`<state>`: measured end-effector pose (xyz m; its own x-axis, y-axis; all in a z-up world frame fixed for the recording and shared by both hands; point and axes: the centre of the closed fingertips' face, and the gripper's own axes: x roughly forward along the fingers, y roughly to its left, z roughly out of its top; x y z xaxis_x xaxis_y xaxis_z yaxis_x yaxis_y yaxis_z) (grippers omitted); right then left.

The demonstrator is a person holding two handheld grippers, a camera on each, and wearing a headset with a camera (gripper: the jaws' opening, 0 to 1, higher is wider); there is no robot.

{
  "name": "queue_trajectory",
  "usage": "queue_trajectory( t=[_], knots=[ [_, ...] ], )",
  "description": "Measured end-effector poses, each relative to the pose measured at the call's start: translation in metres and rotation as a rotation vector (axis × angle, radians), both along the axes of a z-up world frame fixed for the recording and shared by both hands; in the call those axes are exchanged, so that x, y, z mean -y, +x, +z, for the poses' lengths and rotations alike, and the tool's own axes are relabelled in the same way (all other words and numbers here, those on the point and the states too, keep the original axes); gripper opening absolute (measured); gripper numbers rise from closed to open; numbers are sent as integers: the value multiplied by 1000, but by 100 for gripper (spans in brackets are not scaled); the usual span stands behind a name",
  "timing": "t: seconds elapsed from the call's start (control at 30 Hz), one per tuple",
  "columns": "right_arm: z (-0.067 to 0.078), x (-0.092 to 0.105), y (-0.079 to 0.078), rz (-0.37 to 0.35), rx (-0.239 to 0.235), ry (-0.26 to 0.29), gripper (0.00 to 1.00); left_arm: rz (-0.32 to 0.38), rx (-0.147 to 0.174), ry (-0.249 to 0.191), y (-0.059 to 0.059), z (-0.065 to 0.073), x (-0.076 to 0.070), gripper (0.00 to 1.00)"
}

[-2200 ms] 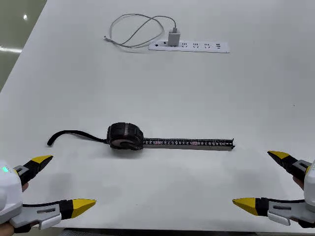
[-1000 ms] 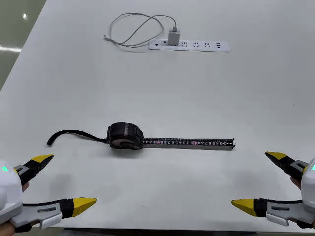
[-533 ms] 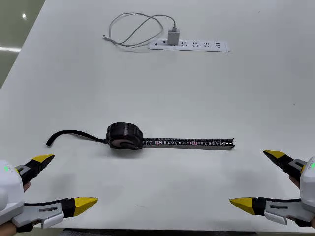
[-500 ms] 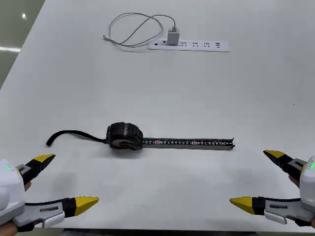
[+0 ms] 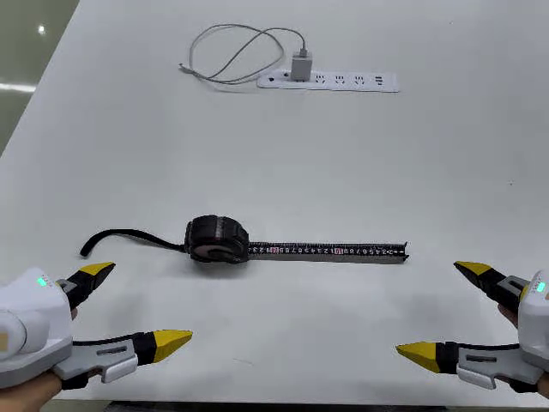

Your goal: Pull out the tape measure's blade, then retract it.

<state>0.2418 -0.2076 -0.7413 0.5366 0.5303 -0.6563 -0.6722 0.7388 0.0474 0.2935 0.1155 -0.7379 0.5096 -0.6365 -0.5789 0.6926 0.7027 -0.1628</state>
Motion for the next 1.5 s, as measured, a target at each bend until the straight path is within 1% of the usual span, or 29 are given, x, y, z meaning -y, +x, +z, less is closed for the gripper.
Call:
queue_trajectory(
  t=[0.17,0.27,0.37,0.5,0.53,0.57,0.63,0.7,0.9,1.0,1.07,1.13,1.2,1.3,1.5],
  knots=[
    [-1,0,1,0,-1,1,90,-1,0,-4,4,0,6,92],
    [-1,-1,1,2,0,0,89,5,-4,-15,5,0,9,91],
    [0,-2,3,5,2,4,89,-4,-5,-9,6,-2,15,90],
    [1,-4,7,8,7,5,89,-6,-6,-8,11,-4,22,90],
    [2,-4,8,8,8,7,89,-1,-12,-9,12,-4,24,90],
    [1,-4,9,8,9,8,89,0,-17,-4,13,-6,26,90],
    [0,-3,10,10,7,7,89,-4,-15,4,14,-7,29,90],
    [-1,-3,10,9,3,9,89,5,-17,-4,17,-6,33,90],
    [-3,-1,13,6,1,8,89,5,-17,-2,24,-7,44,89],
    [-3,0,15,5,2,7,89,15,-24,-10,29,-7,48,88],
    [-3,0,17,5,3,7,89,7,-30,-15,30,-8,53,88],
    [-4,0,17,7,3,7,89,4,-24,-11,31,-9,56,88],
    [-4,0,18,7,3,6,89,8,-31,-20,33,-8,59,88],
    [-4,2,20,4,6,3,88,0,-33,-17,34,-10,63,88],
    [-6,7,24,-14,2,16,88,27,-42,-53,40,-10,73,87]
  ],
)
